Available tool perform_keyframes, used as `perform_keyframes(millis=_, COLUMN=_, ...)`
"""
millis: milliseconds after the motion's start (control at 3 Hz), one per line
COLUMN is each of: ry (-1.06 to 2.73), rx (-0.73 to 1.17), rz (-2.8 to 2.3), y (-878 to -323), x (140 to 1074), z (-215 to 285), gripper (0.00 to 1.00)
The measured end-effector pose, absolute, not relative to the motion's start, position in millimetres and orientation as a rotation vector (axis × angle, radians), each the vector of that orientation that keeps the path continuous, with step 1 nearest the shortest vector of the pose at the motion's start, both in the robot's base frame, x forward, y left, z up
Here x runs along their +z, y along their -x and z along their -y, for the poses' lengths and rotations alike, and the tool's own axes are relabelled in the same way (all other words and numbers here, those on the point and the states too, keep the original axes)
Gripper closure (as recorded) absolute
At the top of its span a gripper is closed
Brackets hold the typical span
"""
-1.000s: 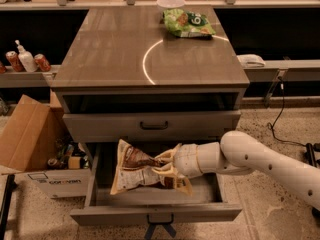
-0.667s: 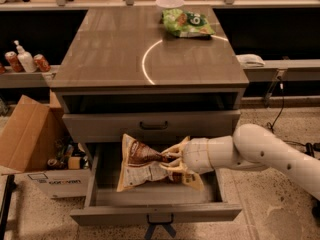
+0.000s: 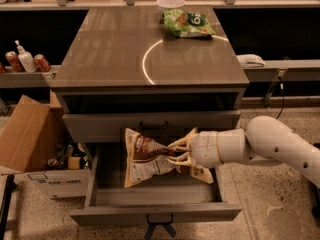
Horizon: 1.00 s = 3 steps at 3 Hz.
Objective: Pick brown chip bag from middle drawer and place on counter
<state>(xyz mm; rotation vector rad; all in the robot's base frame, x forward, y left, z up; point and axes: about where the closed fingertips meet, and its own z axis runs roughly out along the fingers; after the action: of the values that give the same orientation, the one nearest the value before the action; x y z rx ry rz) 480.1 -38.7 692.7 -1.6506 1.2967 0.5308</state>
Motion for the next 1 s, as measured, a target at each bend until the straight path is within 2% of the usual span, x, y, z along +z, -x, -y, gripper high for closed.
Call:
perform_keyframes(millis=333, ry=1.644, rx=0.528, rz=-1.270, y=-479, x=702, z=40, gripper=1.00)
perform_keyframes(millis=1000, ry=1.633, rx=0.380, rz=-1.048, y=-450, x=813, z=60, gripper=1.00)
